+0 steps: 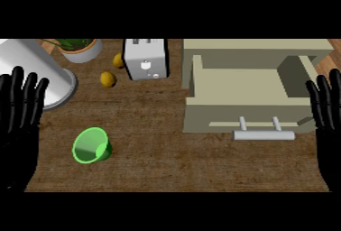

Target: Pick up the cup, place it into the drawer and close the drawer

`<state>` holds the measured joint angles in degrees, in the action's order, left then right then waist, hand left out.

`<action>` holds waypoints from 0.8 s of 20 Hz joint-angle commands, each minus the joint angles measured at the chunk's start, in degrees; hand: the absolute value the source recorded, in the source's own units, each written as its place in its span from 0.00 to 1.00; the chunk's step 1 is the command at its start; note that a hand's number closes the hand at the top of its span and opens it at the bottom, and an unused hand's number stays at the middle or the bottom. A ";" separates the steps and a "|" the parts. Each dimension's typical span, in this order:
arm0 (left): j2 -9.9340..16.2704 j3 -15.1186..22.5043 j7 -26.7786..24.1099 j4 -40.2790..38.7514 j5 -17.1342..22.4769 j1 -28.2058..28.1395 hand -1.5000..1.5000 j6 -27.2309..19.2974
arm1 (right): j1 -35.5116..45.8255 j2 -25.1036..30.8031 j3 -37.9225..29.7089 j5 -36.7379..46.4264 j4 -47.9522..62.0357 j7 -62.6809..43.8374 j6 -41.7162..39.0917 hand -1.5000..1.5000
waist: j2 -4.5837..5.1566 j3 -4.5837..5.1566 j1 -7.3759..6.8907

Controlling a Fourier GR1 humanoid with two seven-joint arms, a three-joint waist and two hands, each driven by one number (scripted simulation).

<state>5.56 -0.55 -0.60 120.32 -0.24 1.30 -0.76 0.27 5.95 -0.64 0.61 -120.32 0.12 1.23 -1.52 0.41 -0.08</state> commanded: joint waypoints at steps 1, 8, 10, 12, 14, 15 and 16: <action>0.89 -3.17 -4.49 -1.77 2.52 -0.98 0.00 2.27 | -0.07 -0.31 0.64 0.53 -2.06 -1.59 -0.19 0.00 | 1.48 -0.39 0.08; -4.79 1.91 1.62 -1.45 8.72 -4.91 0.00 2.63 | -2.59 -1.40 4.36 -6.31 -0.99 -3.65 -5.45 0.00 | 1.51 -0.41 0.31; -4.68 1.43 0.89 -3.99 8.45 -3.30 0.00 2.58 | 0.74 -0.83 1.67 -7.73 1.51 -6.01 -4.84 0.00 | 1.56 -0.41 0.15; -4.81 1.39 1.36 -1.81 8.85 -4.23 0.00 2.46 | 0.88 -1.63 3.22 -5.60 1.20 -6.67 -4.15 0.00 | 1.50 -0.41 0.04; -4.04 0.68 1.16 -1.85 10.37 -5.75 0.00 4.14 | 2.47 -1.86 3.23 -6.10 -0.41 -8.70 -3.80 0.00 | 1.48 -0.40 0.03; -4.74 1.07 0.20 -0.50 10.02 -7.69 0.00 3.81 | 3.56 -0.54 0.70 -8.33 2.69 -6.86 -5.97 0.00 | 1.49 -0.41 -0.05; -4.01 0.62 2.78 2.73 12.22 -9.56 0.00 4.66 | -0.07 -0.15 -0.34 -9.71 -1.73 -7.07 -6.34 0.00 | 1.44 -0.41 0.01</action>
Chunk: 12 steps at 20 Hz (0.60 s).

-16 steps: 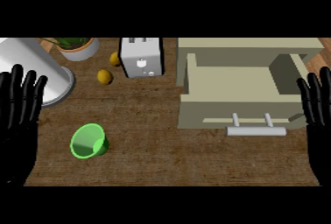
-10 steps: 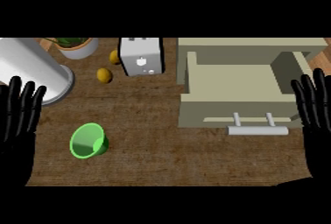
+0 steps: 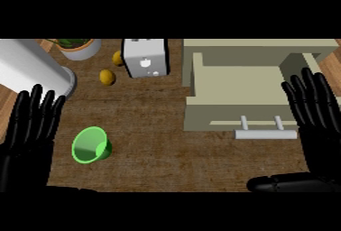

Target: Pick up the cup, place it into the drawer and close the drawer

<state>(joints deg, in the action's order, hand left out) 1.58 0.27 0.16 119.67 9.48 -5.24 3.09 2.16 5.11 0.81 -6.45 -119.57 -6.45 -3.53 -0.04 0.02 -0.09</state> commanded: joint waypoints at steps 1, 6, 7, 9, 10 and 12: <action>-1.28 1.68 2.08 -0.85 -1.40 2.93 0.00 -1.91 | 0.17 -2.18 2.86 3.21 -0.20 -0.22 1.56 0.00 | 0.01 -0.02 0.09; 0.05 -2.91 0.64 -7.53 1.17 6.74 0.00 -1.30 | 1.97 1.31 -3.52 -2.64 2.86 0.68 -2.79 0.00 | 0.05 -0.02 0.17; -1.53 0.94 -1.33 -2.85 -0.67 0.02 0.00 -1.38 | 0.52 -2.17 0.66 1.71 4.92 5.05 -0.94 0.00 | 0.02 -0.02 -0.02; -1.52 1.50 -1.26 -2.91 -2.06 -0.10 0.00 -1.47 | 3.62 -1.78 0.55 2.33 3.78 -0.10 0.76 0.00 | 0.01 -0.01 -0.04; -0.03 -0.88 0.27 -2.09 1.38 -1.42 0.00 0.67 | 1.94 0.28 -2.85 -1.72 4.79 2.45 -2.95 0.00 | 0.01 -0.02 -0.03; -1.24 0.20 -3.84 -5.36 -0.80 -1.45 0.00 0.62 | -1.42 -1.14 -1.22 -0.88 0.51 1.79 -1.92 0.00 | 0.00 -0.02 0.09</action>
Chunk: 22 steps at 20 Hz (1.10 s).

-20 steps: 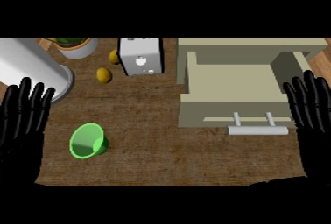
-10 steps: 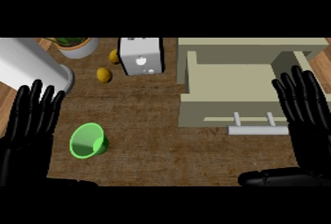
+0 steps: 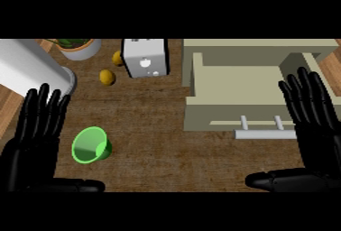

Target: Pick up the cup, place it into the drawer and close the drawer

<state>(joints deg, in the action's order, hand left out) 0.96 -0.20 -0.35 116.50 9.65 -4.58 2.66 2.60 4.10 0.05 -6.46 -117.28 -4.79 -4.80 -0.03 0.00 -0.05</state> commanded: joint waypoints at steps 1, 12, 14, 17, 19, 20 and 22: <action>2.05 -2.84 0.10 0.07 1.91 -1.26 0.00 2.03 | -0.64 -0.90 2.42 2.49 -1.09 -0.92 0.48 0.00 | -0.01 0.01 -0.03; -0.78 0.67 -2.30 -4.19 -2.66 -4.73 0.00 -0.68 | 1.14 0.16 -0.80 -0.01 -1.63 -2.19 -0.38 0.00 | -0.02 0.00 -0.04; 0.31 -1.50 -10.03 -9.67 -1.15 -8.52 0.00 2.92 | -0.82 0.25 -2.59 -0.52 -0.31 2.48 -1.46 0.00 | 0.00 0.02 -0.06; 0.62 -3.71 -10.03 -13.83 -1.28 -7.21 0.00 2.28 | -0.54 1.96 -4.44 -3.24 -1.48 -0.64 -2.64 0.00 | 0.01 0.01 0.10; 1.04 -3.98 -6.82 -13.92 -2.38 -2.94 0.00 0.31 | 5.28 -1.01 -0.22 2.14 2.05 -1.59 1.66 0.00 | 0.04 0.01 -0.08; 1.97 -6.61 -12.71 -18.49 -1.45 -5.05 0.00 2.53 | 4.28 -0.11 -0.41 0.44 -2.47 -5.80 1.37 0.00 | 0.02 0.03 0.00; 2.95 -7.71 -10.21 -17.04 -1.01 -3.88 0.00 1.94 | -1.35 0.65 -2.34 -1.90 -2.61 -1.24 -2.12 0.00 | -0.01 0.00 0.09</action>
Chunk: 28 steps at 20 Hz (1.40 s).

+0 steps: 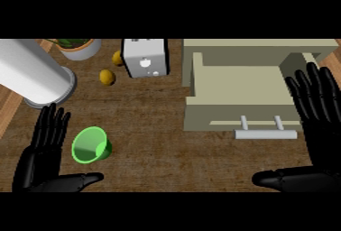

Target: Pick up the cup, place it into the drawer and close the drawer

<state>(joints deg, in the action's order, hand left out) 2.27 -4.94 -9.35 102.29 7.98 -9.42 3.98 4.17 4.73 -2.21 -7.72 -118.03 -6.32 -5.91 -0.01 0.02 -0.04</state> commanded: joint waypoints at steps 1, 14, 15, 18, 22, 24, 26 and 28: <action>-1.11 -0.01 -3.73 -2.47 -0.70 -3.52 0.00 0.57 | 2.59 0.74 -1.96 -1.05 3.52 0.21 -0.42 0.00 | 0.00 -0.02 -0.16; 2.19 -5.15 -11.28 -21.95 -0.23 5.68 0.00 3.68 | 1.93 -1.29 1.70 2.20 -0.14 -1.73 1.39 0.00 | 0.00 -0.01 0.04; 0.91 -4.28 -14.36 -24.70 -1.79 5.34 0.00 2.98 | 1.45 -0.81 2.03 1.21 0.22 -1.70 -0.19 0.00 | 0.01 -0.01 0.06; 3.61 -6.55 -17.34 -29.59 -0.39 5.04 0.00 6.48 | -0.65 -0.88 1.03 -0.09 -1.89 -1.19 -0.64 0.00 | 0.00 -0.01 0.10; 3.59 -7.82 -24.33 -34.50 -0.34 3.80 0.00 7.52 | -0.46 -1.35 2.37 0.88 -6.58 -6.79 1.78 0.00 | -0.03 0.01 0.13; 2.80 -7.63 -22.90 -36.20 -1.15 7.00 0.00 4.68 | -3.76 -1.25 2.13 0.84 -5.26 -2.97 -0.36 0.00 | -0.01 -0.01 0.20; 4.05 -8.98 -24.25 -40.41 -0.36 9.56 0.00 5.42 | -0.92 -1.06 1.99 0.50 -6.26 -6.51 0.94 0.00 | 0.00 0.00 0.19; 2.49 -6.97 -25.49 -39.32 -2.19 7.59 0.00 3.82 | 2.05 0.71 -1.30 -2.60 -2.11 -4.71 -1.31 0.00 | 0.00 -0.02 0.02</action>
<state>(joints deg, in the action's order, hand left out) 5.69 -12.86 -32.61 64.84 6.95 -0.71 8.76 4.76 4.71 -2.19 -8.59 -120.49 -10.15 -6.54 -0.03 -0.04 0.08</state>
